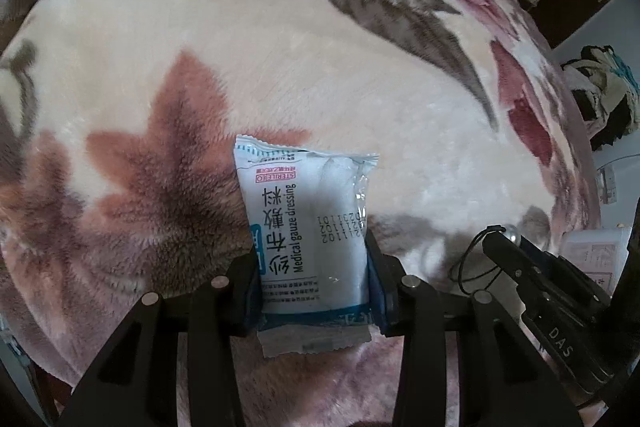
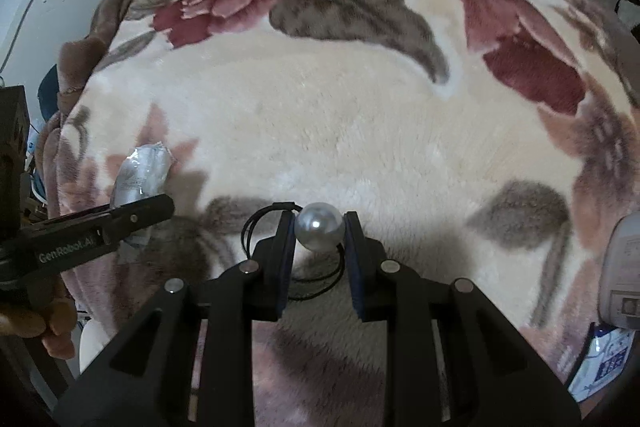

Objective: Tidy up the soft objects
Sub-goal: 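Lift the sachet and hair tie with both tools and carry them over the basket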

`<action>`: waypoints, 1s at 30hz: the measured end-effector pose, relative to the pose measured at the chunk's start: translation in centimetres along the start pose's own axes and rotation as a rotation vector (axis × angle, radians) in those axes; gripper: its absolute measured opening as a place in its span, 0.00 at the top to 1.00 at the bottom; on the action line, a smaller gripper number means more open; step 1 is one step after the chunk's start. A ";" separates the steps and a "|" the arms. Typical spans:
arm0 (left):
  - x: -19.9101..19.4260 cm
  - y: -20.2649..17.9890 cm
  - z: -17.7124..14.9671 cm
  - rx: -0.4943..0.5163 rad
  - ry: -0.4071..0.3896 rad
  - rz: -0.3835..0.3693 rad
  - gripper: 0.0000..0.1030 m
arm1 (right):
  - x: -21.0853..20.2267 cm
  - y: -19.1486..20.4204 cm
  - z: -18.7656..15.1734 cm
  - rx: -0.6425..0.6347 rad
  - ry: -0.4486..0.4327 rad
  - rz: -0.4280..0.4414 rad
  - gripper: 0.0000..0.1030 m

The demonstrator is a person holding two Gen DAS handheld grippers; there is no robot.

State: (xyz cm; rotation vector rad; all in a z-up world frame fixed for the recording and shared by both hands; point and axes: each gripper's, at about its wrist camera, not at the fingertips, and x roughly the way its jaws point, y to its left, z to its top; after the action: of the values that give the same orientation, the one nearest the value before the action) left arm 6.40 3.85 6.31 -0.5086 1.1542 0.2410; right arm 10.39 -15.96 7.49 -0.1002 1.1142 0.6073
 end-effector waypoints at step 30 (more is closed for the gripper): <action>-5.0 -13.2 -0.3 0.191 -0.076 -0.033 0.58 | -11.4 -6.5 0.8 0.125 -0.114 -0.130 0.76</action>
State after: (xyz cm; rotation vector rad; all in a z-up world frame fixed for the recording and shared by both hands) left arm 9.93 -7.27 14.22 -0.3474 1.0816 0.1189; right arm 10.90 -25.75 16.28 -0.0298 1.0236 0.4212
